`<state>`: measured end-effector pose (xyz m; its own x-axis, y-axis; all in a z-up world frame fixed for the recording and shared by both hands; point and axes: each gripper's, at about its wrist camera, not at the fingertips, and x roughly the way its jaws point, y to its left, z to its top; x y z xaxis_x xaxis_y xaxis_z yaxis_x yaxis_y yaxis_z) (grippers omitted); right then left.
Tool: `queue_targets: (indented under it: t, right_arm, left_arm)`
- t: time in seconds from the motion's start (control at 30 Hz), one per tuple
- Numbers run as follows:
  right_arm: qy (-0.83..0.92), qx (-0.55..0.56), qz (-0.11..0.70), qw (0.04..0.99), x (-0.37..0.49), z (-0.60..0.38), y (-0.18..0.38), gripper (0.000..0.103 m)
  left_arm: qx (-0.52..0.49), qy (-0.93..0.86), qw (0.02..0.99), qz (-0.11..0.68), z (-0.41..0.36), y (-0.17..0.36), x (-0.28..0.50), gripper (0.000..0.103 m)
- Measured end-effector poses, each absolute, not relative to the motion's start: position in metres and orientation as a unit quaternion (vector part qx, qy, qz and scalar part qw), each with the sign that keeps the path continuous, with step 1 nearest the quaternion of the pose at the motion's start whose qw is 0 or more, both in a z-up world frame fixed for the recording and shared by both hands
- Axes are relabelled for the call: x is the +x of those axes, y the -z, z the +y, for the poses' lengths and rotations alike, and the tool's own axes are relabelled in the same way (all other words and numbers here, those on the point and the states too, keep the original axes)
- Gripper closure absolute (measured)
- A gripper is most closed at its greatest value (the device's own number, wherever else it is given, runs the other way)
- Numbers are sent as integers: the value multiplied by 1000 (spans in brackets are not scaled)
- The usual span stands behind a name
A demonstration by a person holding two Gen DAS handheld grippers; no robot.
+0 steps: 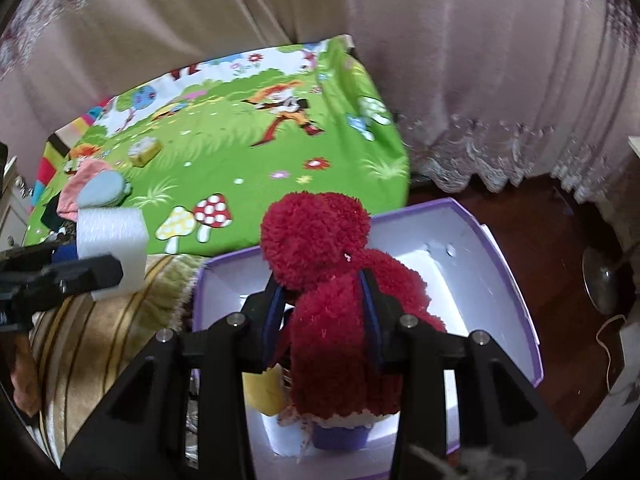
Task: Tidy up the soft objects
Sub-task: 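Carry the foam block and red knit over the box and open both tools, then move both open tools back over the pile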
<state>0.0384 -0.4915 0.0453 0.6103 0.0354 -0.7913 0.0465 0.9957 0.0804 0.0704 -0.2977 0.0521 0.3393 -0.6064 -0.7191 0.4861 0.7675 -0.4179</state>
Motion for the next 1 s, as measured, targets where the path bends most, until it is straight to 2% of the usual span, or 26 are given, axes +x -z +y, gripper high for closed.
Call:
queue_targets:
  t: [0.5, 0.57, 0.63, 0.67, 0.73, 1.0]
  right_arm:
    - [62, 59, 459, 884, 26, -532, -32, 61]
    - [62, 62, 461, 883, 27, -534, -31, 52]
    - [63, 64, 461, 883, 27, -534, -30, 41]
    - [65, 64, 460, 883, 26, -533, -31, 35]
    - [66, 64, 457, 885, 27, -532, -33, 32]
    - [53, 61, 455, 887, 32, -521, -39, 31]
  left_arm:
    - [-24, 386, 780, 492, -354, -40, 58, 54]
    - [-19, 386, 778, 495, -356, -39, 58, 39]
    - [-21, 386, 778, 496, -356, -38, 58, 31]
    - [-24, 386, 777, 497, -355, -39, 58, 30]
    - [-30, 386, 776, 499, -353, -39, 60, 30]
    - [-43, 384, 777, 498, -335, -44, 61, 29]
